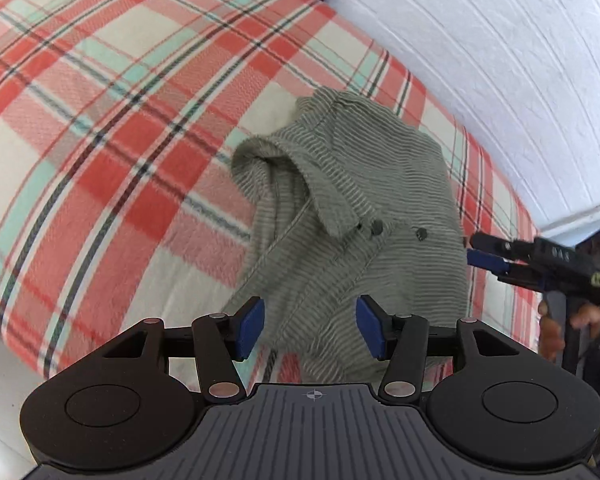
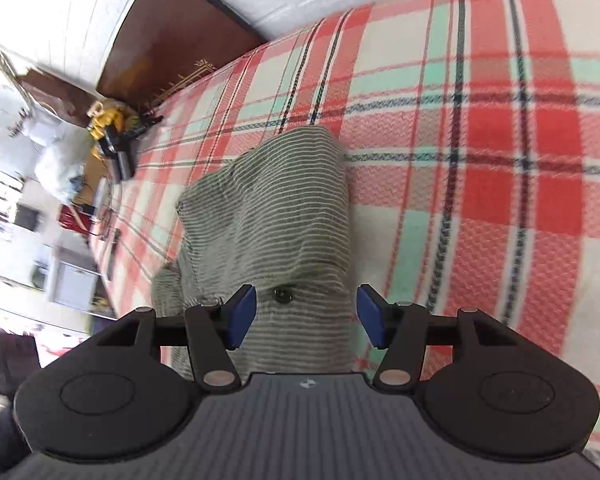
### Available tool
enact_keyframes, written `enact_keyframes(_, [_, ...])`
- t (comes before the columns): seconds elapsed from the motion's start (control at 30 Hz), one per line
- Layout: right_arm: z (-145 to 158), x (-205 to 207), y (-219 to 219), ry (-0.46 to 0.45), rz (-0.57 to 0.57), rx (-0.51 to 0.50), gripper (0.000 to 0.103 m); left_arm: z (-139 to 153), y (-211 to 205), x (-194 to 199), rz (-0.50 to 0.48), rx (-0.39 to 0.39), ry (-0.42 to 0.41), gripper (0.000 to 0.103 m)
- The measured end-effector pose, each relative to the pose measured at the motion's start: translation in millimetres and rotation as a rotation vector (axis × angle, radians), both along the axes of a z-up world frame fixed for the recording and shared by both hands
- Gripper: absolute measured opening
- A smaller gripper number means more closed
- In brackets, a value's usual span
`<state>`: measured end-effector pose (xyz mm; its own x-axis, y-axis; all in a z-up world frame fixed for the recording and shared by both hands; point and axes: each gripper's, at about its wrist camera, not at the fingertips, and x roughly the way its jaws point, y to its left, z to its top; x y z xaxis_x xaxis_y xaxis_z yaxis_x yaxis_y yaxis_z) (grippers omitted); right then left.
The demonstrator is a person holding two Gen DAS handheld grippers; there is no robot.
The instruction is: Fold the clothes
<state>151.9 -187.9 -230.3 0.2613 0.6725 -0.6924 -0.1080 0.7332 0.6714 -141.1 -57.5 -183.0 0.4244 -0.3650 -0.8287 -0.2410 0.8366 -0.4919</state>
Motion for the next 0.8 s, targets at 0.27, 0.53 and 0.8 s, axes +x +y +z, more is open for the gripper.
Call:
enact_keyframes(0.27, [-17,-3,2,0.071,0.031,0.126,0.073,-17,-9,-21,0.044,-0.103,0.052,0.072])
enact_keyframes(0.53, [-42,-18,20,0.157,0.094,0.128,0.074,-48,-5,-20,0.173,-0.199,0.086,0.072])
enact_keyframes(0.8, [-33,-27,24,0.115,0.081,0.097,0.032,-60,-18,-13,0.232,-0.235,0.057,0.04])
